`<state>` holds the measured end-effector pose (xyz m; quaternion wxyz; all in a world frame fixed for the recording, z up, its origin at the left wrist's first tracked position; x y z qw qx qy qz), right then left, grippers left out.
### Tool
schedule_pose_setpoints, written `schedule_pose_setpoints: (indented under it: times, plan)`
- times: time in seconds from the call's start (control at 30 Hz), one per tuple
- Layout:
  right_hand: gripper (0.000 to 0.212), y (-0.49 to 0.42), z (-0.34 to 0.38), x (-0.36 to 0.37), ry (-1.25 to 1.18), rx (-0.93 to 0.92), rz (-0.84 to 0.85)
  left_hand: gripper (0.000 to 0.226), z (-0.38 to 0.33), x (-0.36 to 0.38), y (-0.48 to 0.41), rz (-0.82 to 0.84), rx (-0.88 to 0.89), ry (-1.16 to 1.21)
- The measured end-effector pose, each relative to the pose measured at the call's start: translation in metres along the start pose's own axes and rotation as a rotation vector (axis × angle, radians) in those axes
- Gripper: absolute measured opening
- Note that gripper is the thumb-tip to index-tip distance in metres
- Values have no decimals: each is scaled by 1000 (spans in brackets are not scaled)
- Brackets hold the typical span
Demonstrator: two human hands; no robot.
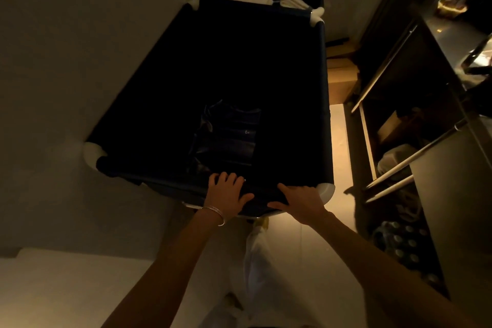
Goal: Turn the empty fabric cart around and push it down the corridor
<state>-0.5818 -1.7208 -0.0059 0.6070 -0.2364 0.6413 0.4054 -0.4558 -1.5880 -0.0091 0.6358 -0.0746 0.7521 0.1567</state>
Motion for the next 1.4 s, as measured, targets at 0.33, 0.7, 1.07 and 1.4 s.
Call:
schedule_pose_setpoints:
  times: [0.33,0.7,1.07,1.4]
  plan:
    - [57,8,2,5,-67,-33,-156,51,-4,6,5,-230,104,-2]
    - [59,5,5,1,9,-28,-115,45,-2,7,1,-143,76,1]
    - [59,18,12,-1,31,136,-21,49,-4,-5,5,14,43,-4]
    - [66,28,7,-65,40,36,-163,57,13,-54,10,27,-9,23]
Point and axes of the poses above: each hand's wrist, its own y-axis away from the middle knuckle, its own x-axis out of the palm, z = x × y, the point moved 5 cm from there along -y, towards the middle knuckle, and after that the axes turned 13 degrees about x, right-handed, at the moved point
